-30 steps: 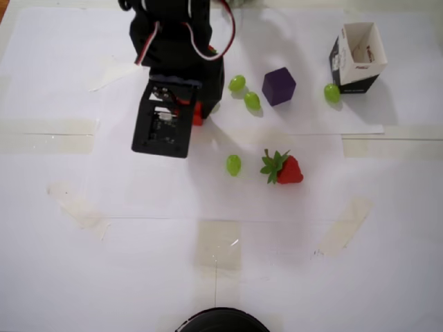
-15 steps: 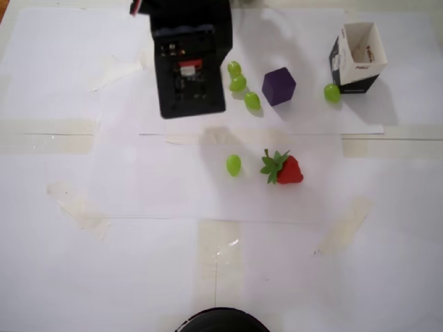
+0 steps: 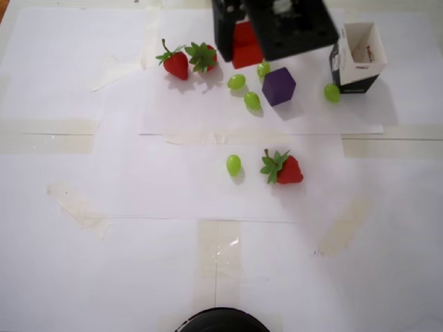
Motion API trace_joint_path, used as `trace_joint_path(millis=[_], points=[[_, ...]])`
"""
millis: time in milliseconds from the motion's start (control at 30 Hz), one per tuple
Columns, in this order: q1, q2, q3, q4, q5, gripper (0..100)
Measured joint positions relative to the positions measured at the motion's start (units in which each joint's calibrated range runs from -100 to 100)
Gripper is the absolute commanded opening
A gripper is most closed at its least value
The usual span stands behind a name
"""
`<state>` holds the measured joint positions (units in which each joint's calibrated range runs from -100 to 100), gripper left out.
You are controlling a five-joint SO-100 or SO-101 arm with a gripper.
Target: Put the red cube on top of the purple cube
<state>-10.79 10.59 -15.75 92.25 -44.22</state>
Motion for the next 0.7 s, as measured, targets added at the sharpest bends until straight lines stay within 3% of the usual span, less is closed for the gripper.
trace_joint_path(millis=[433, 700], points=[[-8.3, -5.5, 8.1, -0.9, -1.8, 0], [-8.5, -5.8, 17.4, -7.5, -1.8, 0]])
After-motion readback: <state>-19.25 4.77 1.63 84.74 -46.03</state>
